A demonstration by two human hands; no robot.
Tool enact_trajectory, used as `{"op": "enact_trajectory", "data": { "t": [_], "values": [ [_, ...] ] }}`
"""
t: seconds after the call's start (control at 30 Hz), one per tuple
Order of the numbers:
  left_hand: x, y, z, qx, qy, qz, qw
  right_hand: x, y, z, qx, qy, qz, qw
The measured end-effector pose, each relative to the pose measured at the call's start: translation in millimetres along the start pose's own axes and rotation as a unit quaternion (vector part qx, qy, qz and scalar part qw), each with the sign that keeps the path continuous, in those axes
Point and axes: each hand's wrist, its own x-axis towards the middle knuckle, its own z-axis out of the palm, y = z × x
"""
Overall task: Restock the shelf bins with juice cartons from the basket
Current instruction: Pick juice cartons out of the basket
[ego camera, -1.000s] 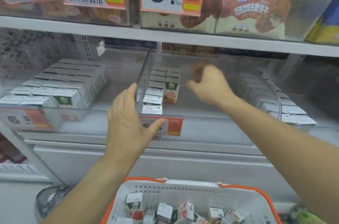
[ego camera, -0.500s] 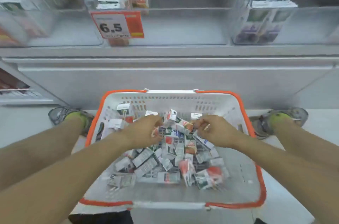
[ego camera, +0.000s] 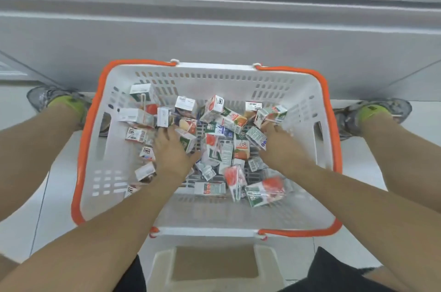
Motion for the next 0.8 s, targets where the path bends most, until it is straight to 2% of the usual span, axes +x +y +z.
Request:
{"op": "enact_trajectory", "data": {
  "t": [0.2, 0.33, 0.43, 0.47, 0.5, 0.57, 0.6, 0.67, 0.73, 0.8],
  "values": [
    [20, 4, -2, -0.028, 0.027, -0.015, 0.999, 2, 3, 5, -0.044, 0.009, 0.024, 0.999],
    [7, 9, -12, -0.066, 0.009, -0.020, 0.998, 0, -5, -13, 0.047, 0.019, 0.027, 0.998],
    [-4, 21, -36, -0.192, -0.054, -0.050, 0.979, -5, -16, -35, 0.135, 0.003, 0.022, 0.991],
    [-6, 25, -47, -0.274, -0.109, -0.081, 0.952, -8, -19, -43, 0.151, 0.000, 0.009, 0.988],
    [-8, 29, -58, -0.373, -0.178, -0.117, 0.903, -11, -23, -52, 0.180, -0.008, -0.002, 0.984],
    [-13, 33, -76, -0.530, -0.298, -0.162, 0.777, -19, -30, -75, 0.268, -0.040, -0.024, 0.962],
    [-15, 36, -85, -0.571, -0.330, -0.170, 0.732, -22, -32, -87, 0.306, -0.056, -0.036, 0.950],
    [-15, 43, -103, -0.632, -0.353, -0.176, 0.667, -31, -37, -116, 0.353, -0.077, -0.065, 0.930],
    [-12, 54, -129, -0.658, -0.376, -0.151, 0.635, -41, -42, -146, 0.391, -0.083, -0.091, 0.912],
    [-7, 66, -161, -0.656, -0.395, -0.121, 0.632, -53, -46, -174, 0.438, -0.076, -0.119, 0.888]
  ]
}}
